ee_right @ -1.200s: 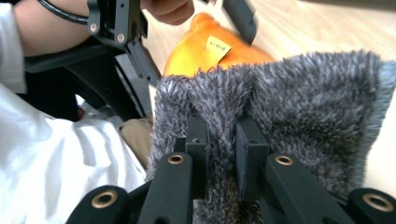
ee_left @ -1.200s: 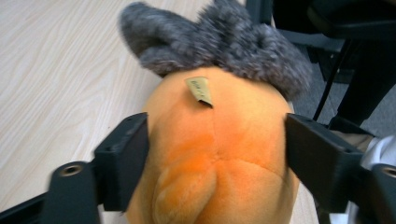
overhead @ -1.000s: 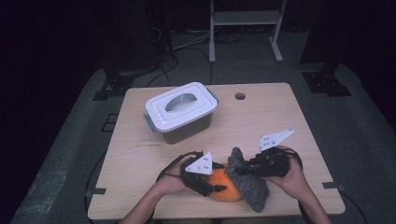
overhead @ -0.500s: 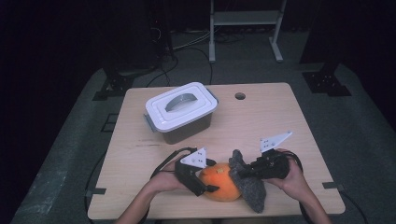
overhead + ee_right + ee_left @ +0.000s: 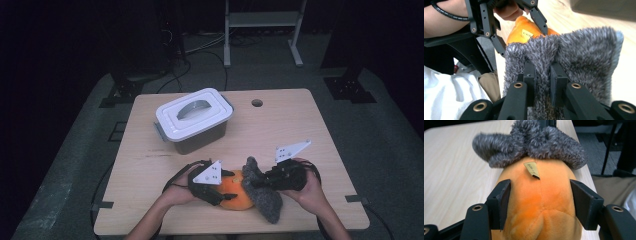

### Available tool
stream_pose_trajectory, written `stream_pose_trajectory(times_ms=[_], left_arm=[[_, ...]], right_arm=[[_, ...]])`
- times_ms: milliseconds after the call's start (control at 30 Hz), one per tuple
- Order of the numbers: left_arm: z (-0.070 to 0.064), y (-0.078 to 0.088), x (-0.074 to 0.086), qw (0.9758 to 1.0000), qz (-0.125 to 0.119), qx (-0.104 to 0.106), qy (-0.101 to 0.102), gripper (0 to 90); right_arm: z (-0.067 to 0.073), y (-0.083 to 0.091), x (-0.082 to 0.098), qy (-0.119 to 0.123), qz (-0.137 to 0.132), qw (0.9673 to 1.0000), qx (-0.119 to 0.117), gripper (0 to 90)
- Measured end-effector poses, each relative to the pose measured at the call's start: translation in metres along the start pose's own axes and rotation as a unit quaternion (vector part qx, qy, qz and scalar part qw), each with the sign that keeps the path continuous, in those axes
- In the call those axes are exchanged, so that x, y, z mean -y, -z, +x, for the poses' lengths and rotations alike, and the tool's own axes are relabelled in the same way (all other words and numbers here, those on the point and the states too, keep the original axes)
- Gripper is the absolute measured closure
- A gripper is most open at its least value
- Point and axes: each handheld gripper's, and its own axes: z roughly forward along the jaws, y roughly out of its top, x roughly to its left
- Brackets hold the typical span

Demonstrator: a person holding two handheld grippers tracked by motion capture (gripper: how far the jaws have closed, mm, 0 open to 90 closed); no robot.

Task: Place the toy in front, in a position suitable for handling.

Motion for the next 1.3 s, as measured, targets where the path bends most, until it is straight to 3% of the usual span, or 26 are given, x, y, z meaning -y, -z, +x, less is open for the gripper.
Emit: stream_pose_trajectory(times_ms=[367, 533, 633, 733, 867, 1067, 1100, 1133, 1233, 1300], left_arm=[[0.016, 0.018, 0.028, 0.9984, -0.01, 0.024, 0.051, 35.6], [0.014, 0.018, 0.028, 0.9985, -0.008, 0.032, 0.043, 35.5], [0.014, 0.017, 0.028, 0.9986, -0.007, 0.033, 0.04, 35.6], [0.017, 0.02, 0.032, 0.9982, -0.008, 0.038, 0.046, 35.5], [0.018, 0.021, 0.033, 0.9979, -0.01, 0.04, 0.051, 35.4], [0.019, 0.024, 0.037, 0.9975, -0.013, 0.043, 0.054, 34.9], [0.019, 0.024, 0.037, 0.9973, -0.015, 0.043, 0.057, 34.9], [0.019, 0.024, 0.037, 0.9972, -0.016, 0.044, 0.058, 34.7], [0.019, 0.022, 0.036, 0.9973, -0.016, 0.045, 0.057, 34.1], [0.019, 0.022, 0.035, 0.9973, -0.015, 0.045, 0.057, 34.0]], right_arm=[[-0.024, -0.002, 0.022, -0.052, 0.014, 0.9986, -0.002, 77.3], [-0.023, 0.002, 0.017, -0.051, -0.011, 0.9986, -0.003, 77.2], [-0.021, 0.001, 0.013, -0.051, -0.029, 0.9981, -0.018, 77.0], [-0.024, -0.007, 0.017, -0.059, -0.008, 0.9979, -0.023, 76.9], [-0.027, -0.008, 0.02, -0.067, -0.003, 0.9974, -0.025, 76.9], [-0.036, -0.007, 0.03, -0.081, 0.028, 0.9963, 0.001, 76.9], [-0.036, -0.005, 0.03, -0.084, 0.025, 0.9962, 0.004, 76.9], [-0.036, 0.001, 0.028, -0.081, 0.004, 0.9967, 0.004, 76.9], [-0.031, 0.006, 0.02, -0.077, -0.03, 0.9966, -0.012, 76.9], [-0.029, 0.003, 0.018, -0.072, -0.03, 0.9967, -0.02, 76.9]])
